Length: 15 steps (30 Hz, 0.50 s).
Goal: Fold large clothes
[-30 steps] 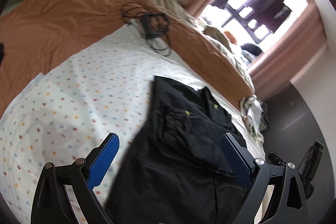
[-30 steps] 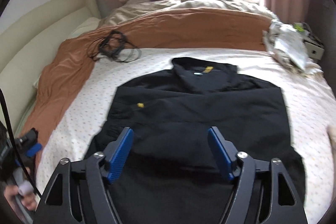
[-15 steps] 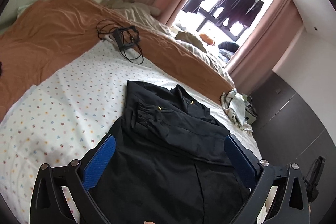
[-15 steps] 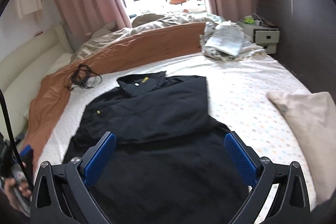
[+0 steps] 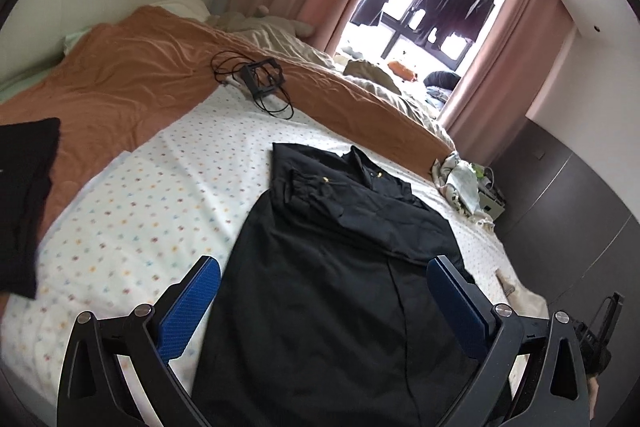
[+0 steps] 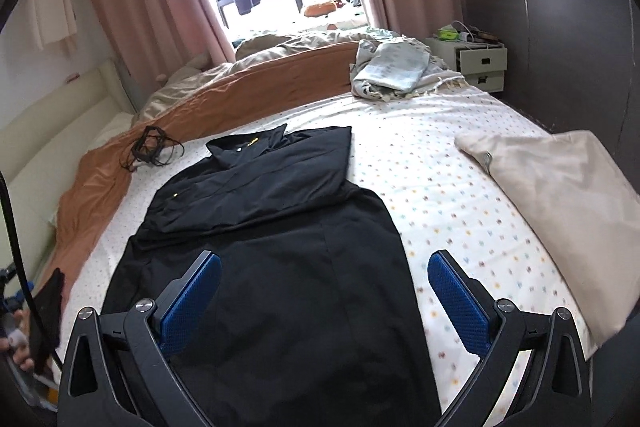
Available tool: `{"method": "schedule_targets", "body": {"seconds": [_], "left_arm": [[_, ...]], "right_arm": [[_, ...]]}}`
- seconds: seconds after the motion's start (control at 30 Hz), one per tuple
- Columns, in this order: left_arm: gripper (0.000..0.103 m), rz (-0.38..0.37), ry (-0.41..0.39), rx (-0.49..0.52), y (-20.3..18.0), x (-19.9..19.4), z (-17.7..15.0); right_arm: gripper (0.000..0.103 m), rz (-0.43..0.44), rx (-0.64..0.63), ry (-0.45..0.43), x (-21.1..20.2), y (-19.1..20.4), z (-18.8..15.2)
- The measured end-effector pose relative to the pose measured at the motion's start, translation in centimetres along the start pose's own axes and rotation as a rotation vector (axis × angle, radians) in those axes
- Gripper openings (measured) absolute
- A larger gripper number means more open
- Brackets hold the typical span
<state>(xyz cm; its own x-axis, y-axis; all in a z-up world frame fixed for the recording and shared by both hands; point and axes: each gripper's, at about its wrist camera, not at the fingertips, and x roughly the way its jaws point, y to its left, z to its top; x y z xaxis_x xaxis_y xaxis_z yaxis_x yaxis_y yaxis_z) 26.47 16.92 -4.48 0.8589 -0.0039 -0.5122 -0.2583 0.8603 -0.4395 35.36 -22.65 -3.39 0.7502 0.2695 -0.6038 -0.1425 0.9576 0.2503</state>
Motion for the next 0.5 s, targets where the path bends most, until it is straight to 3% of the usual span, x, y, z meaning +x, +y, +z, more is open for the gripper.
{"method": "schedule_targets", "body": {"seconds": [0.33, 0.5], "left_arm": [[0.102, 0.038, -0.062, 0.054, 0.4, -7.0, -4.7], [0.102, 0.024, -0.071, 0.029, 1.0, -9.7, -6.7]], "right_arm": [[0.103, -0.027, 0.055, -0.013, -5.1, -3.2, -5.8], [0.103, -0.061, 0.088, -0.032, -8.0, -4.6, -8.7]]}}
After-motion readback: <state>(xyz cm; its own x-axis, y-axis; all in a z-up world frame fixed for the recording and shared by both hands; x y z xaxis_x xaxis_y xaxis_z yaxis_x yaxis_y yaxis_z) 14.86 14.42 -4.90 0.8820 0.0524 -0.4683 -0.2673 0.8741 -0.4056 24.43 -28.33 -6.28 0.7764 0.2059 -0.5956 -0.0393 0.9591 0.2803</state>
